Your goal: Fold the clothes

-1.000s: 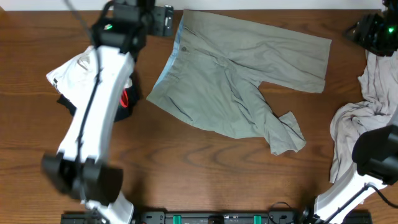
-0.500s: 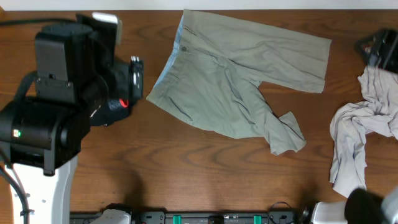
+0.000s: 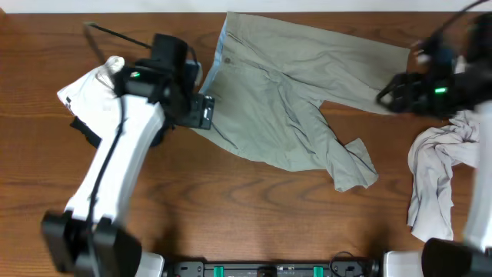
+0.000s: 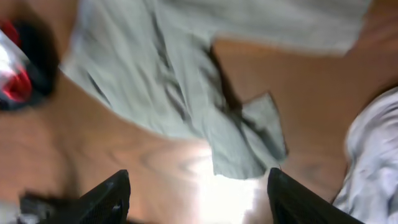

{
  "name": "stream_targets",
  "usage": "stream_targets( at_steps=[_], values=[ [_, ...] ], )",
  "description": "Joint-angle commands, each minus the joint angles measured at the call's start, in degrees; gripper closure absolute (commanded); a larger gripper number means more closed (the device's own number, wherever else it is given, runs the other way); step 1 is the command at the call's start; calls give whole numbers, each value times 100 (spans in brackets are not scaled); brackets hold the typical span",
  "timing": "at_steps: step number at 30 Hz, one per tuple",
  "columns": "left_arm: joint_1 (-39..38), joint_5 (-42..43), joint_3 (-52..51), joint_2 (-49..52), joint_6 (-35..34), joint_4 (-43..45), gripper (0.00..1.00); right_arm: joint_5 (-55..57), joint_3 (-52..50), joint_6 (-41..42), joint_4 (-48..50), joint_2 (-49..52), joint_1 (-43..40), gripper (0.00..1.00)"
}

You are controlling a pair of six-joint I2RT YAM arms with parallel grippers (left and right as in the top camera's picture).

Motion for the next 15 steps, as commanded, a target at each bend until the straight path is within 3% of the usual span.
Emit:
stream_targets(
  at_steps=[1, 4, 10, 13, 15],
  values=[
    [15, 39, -168, 446, -31, 195, 8, 260, -929, -9, 365, 33, 564, 33],
    [15, 37, -188, 977, -31, 321, 9, 605, -1746, 114, 975, 85, 1104, 38],
    [15, 39, -188, 1727, -28, 389, 12, 2321, -2787, 835, 1550, 402, 2050, 44],
    [15, 39, -188, 1882, -28, 402, 12, 2535, -3018, 1005, 1600, 610, 2260, 60],
    [15, 37, -188, 1910, -28, 428, 12, 2487, -3141, 1005, 1598, 752, 2387, 61]
  ],
)
